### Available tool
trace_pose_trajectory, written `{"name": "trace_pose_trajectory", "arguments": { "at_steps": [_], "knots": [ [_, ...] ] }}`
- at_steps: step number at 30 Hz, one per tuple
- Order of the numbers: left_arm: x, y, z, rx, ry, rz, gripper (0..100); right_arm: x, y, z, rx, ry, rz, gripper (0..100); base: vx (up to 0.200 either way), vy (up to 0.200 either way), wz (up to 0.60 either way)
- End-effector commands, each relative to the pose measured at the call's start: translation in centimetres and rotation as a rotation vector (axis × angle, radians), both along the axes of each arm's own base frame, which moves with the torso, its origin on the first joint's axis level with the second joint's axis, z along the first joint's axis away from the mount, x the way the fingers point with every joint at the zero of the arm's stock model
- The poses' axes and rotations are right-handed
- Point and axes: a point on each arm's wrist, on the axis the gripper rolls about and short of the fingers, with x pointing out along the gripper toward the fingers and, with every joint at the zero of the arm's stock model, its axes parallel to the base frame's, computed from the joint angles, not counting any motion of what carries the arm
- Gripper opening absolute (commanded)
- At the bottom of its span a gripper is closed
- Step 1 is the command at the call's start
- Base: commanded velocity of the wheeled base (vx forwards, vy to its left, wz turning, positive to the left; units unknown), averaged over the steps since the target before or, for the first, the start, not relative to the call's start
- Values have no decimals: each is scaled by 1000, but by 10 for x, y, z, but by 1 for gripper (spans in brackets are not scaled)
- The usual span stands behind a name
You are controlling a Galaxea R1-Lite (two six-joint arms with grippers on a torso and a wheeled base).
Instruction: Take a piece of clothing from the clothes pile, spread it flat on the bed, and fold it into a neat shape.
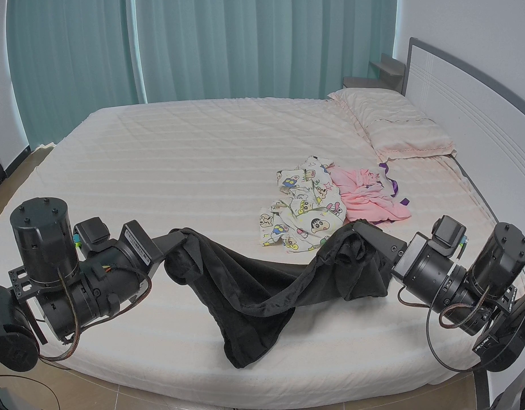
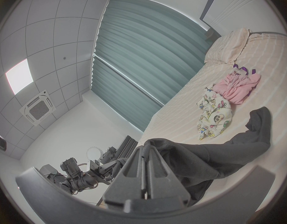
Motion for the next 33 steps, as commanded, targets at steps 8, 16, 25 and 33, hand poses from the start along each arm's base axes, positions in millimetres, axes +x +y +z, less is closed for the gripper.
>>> {"name": "trace_pose_trajectory", "arguments": {
  "at_steps": [8, 16, 25, 33],
  "knots": [
    [0, 3, 3, -6, -10, 10, 0, -1, 1, 2, 10, -14, 6, 0, 0, 200, 0],
    [0, 3, 3, -9, -12, 10, 0, -1, 1, 2, 8, -11, 7, 0, 0, 200, 0],
    [0, 3, 2, -5, -5, 7, 0, -1, 3, 1, 7, -9, 12, 0, 0, 200, 0],
    [0, 3, 3, -9, -12, 10, 0, -2, 2, 2, 10, -14, 12, 0, 0, 200, 0]
  ]
}}
